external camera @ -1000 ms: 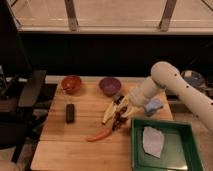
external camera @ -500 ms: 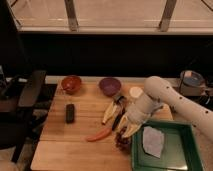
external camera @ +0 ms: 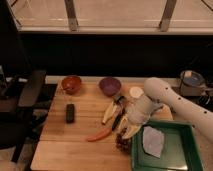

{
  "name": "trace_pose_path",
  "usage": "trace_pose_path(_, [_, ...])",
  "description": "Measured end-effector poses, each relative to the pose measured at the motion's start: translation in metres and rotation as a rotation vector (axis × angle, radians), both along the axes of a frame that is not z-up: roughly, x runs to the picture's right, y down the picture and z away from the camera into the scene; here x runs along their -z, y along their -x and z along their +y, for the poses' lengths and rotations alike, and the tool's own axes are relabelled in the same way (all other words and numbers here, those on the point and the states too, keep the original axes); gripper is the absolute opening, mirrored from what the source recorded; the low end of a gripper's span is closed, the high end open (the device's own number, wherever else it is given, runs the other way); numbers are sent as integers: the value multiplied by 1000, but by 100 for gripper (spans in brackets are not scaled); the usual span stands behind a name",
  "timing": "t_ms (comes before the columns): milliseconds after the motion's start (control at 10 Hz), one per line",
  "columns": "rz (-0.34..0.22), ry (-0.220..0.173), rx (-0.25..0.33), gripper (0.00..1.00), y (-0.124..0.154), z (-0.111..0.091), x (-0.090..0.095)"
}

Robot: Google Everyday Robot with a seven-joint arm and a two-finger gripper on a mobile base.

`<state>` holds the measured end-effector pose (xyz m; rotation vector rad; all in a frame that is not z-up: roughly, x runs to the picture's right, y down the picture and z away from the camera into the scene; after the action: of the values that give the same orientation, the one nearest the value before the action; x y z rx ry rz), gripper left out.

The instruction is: Place grapes in table surface

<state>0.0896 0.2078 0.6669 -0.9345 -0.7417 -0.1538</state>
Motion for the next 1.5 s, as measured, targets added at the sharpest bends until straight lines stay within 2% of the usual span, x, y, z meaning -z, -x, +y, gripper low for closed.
trace_pose_path(300, [2, 0, 0, 20, -1, 0, 0])
trace_pose_path(500, [-11, 34, 19, 19, 8, 8, -5])
trace_pose_path(800, [-38, 73, 42, 0, 26, 25, -12])
trace_pose_path(900, [-40, 77, 43, 1, 26, 27, -12])
trace_pose_path(1000, [-40, 74, 42, 7, 25, 27, -11])
trace_pose_path(1500, [-32, 28, 21, 57, 21, 21, -7])
